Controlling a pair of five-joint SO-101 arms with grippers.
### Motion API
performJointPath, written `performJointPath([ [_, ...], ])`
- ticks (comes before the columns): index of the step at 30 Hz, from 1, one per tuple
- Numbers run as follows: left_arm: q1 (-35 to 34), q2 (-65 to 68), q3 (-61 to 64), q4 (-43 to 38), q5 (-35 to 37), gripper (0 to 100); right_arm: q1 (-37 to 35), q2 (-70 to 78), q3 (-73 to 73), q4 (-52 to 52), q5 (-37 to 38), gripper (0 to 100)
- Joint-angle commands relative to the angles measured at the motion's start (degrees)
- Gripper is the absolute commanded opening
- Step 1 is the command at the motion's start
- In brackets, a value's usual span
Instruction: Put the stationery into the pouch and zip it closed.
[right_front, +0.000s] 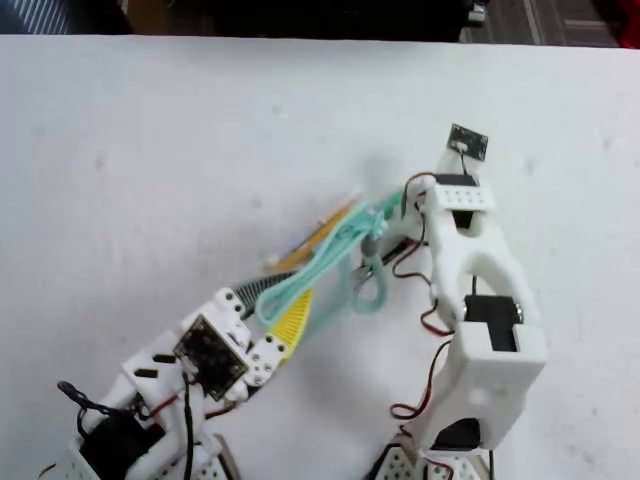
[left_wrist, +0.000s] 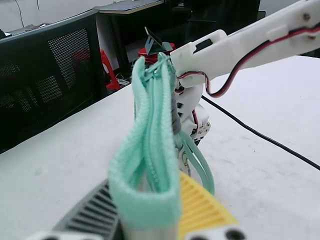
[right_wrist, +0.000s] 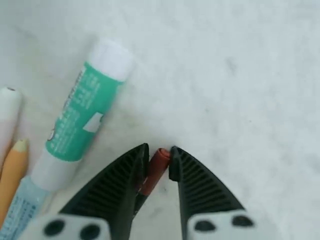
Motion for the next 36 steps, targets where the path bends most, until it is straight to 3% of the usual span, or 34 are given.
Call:
performJointPath([
  [1,-0.9,-0.3,-0.2,0.4,0.0,2,1.6,-0.2,-1.1,1.5,-0.3,1.6],
  [8,-0.9,-0.3,-0.3,0.4,0.0,2,10.2,-0.2,-1.3,1.0,-0.4,1.6],
  [28,-0.9,-0.3,-0.4,0.4,-0.1,3,10.2,-0.2,-2.3,0.9,-0.3,1.6],
  [32,-0.9,-0.3,-0.4,-0.9,0.3,3,11.7,-0.8,-10.0,7.3,-0.3,1.6],
  [36,-1.0,-0.3,0.1,-0.1,0.4,12,14.4,-4.5,-20.7,18.0,-0.3,1.6],
])
